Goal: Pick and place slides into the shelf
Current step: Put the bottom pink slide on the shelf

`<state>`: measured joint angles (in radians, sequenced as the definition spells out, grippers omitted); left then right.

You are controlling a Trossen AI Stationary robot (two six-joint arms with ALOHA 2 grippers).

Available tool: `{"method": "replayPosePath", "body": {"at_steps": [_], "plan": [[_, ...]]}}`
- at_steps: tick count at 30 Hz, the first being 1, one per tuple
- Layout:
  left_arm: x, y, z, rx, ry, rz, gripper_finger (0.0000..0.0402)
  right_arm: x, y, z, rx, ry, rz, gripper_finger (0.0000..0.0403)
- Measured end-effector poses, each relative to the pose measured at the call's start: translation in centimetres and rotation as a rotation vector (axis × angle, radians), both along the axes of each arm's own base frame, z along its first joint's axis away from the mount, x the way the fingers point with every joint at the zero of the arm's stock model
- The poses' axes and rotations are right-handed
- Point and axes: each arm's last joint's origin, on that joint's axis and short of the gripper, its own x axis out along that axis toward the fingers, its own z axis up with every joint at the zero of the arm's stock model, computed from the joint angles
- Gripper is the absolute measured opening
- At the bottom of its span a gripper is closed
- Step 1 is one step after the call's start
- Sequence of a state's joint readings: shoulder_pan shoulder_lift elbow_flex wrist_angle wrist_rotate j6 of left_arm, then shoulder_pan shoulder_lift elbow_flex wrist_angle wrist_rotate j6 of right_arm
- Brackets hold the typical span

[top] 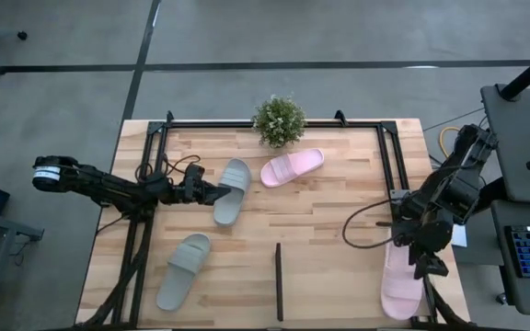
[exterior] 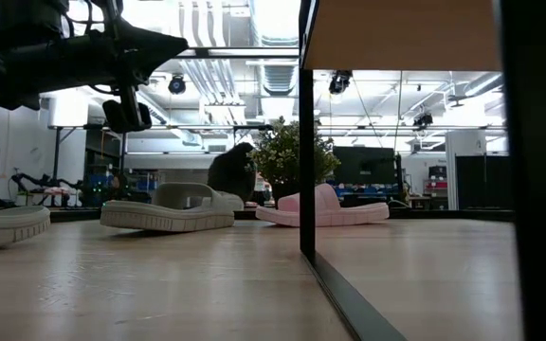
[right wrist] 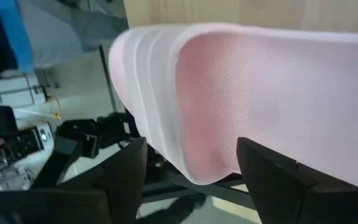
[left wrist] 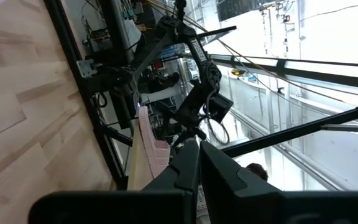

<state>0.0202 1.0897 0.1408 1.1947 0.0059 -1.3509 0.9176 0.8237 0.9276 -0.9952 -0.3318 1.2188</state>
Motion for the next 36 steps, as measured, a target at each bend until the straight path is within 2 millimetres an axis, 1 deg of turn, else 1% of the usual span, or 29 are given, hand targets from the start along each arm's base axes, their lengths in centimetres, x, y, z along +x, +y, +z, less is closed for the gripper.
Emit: {"method": "replayPosePath", "body": {"at_steps": [10, 17, 21, 26, 28, 31, 36], "plan": [[0.0, 0.0, -0.1, 0.006, 0.007, 0.002, 0.0000, -0.6, -1.7, 1.0, 0.013, -0.131, -0.133, 0.0239], [0.0, 0.0, -0.1, 0.005, 0.009, 0.004, 0.0000, 0.0, -2.1, 1.6, 0.018, -0.272, -0.219, 0.0236], [0.0, 0.0, -0.1, 0.005, 0.009, 0.006, 0.0000, 1.1, -1.3, 1.8, 0.028, -0.335, -0.222, 0.0235], [0.0, 0.0, -0.1, 0.005, 0.010, 0.005, 0.0000, 2.7, 0.7, 1.1, 0.009, -0.343, -0.156, 0.0233], [0.0, 0.0, -0.1, 0.007, 0.010, 0.006, 0.0000, 3.1, 1.3, 0.6, 0.002, -0.305, -0.127, 0.0225], [0.0, 0.0, -0.1, 0.021, 0.010, 0.009, 0.0000, 3.6, 2.0, 0.0, -0.012, -0.264, -0.098, 0.0201], [0.0, 0.0, -0.1, 0.022, 0.010, 0.009, 0.0000, 4.0, 2.5, -0.2, -0.014, -0.274, -0.084, 0.0136]]}}
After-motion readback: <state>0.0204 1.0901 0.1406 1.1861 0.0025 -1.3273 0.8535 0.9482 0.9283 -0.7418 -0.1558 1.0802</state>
